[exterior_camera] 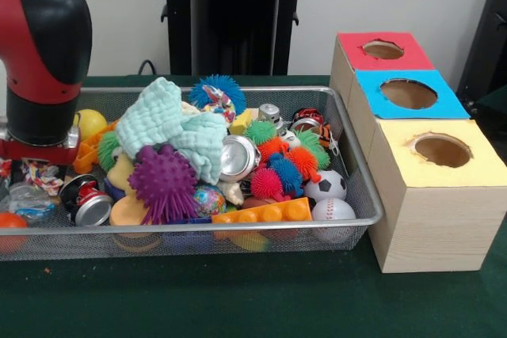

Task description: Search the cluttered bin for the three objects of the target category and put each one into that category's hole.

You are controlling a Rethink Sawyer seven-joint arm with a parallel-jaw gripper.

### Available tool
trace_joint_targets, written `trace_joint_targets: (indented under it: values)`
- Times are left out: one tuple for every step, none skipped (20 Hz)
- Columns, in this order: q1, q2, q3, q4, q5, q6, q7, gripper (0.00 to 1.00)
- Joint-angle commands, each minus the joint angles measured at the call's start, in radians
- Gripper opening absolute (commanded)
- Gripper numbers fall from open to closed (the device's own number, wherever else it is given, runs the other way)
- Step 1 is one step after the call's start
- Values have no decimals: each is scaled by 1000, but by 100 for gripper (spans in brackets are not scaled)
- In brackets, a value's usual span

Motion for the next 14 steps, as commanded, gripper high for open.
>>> trace_joint_targets:
  values:
    - [3, 12, 39, -69, -100, -38, -334, 100]
    - [4, 6, 45, -67, -93, -25, -340, 100]
    - [0, 4, 51, -65, -84, -18, -345, 100]
    - [-4, 14, 64, -68, -78, -22, -346, 100]
    - [-9, 25, 74, -71, -77, -30, -351, 100]
    - [-18, 33, 84, -65, -74, -51, -346, 100]
    - [-28, 50, 97, -65, -74, -76, -343, 100]
    - [-38, 62, 108, -60, -77, -108, -338, 100]
    - [-50, 75, 121, -56, -82, -143, -334, 100]
    - [-68, 74, 137, -35, -83, -197, -316, 100]
    - [-82, 73, 150, -21, -87, -246, -295, 100]
    - [-97, 63, 166, -1, -89, -297, -275, 100]
    - [-116, 55, 188, 20, -95, -362, -251, 100]
    - [-129, 41, 198, 42, -104, -428, -211, 100]
